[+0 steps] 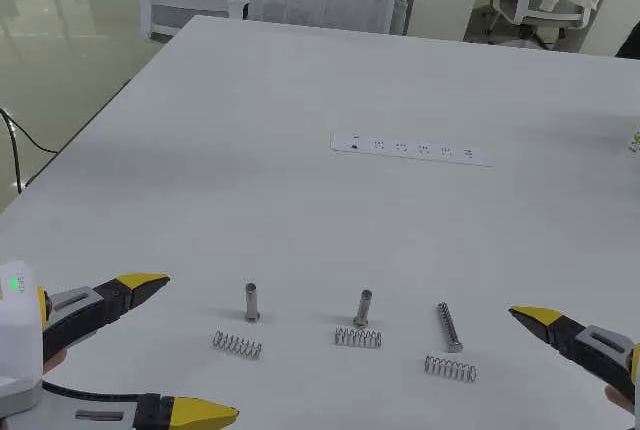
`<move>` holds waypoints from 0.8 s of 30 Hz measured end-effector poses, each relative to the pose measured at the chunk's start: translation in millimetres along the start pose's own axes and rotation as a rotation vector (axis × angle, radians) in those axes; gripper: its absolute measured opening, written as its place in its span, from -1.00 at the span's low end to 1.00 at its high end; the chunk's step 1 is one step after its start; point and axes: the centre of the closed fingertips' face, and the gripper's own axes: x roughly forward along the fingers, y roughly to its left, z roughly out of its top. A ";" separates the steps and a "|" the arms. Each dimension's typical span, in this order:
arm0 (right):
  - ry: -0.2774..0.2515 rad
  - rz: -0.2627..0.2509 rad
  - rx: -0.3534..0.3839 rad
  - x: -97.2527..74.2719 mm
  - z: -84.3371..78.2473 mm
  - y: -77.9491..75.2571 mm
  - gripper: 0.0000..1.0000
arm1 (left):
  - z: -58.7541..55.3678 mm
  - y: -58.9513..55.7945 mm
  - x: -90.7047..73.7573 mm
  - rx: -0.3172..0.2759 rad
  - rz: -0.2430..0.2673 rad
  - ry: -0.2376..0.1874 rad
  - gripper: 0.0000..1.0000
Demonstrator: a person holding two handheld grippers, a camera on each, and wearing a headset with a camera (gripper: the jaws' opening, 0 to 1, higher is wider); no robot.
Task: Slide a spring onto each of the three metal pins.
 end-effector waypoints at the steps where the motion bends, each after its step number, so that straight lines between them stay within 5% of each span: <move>1: 0.001 0.001 0.000 0.2 -0.1 0.1 0.85 | -0.1 -0.2 0.0 -0.001 -0.001 0.000 0.87; 24: 0.017 0.000 -0.004 1.0 -3.9 -2.6 0.85 | 1.5 1.5 0.3 -0.006 0.005 0.000 0.90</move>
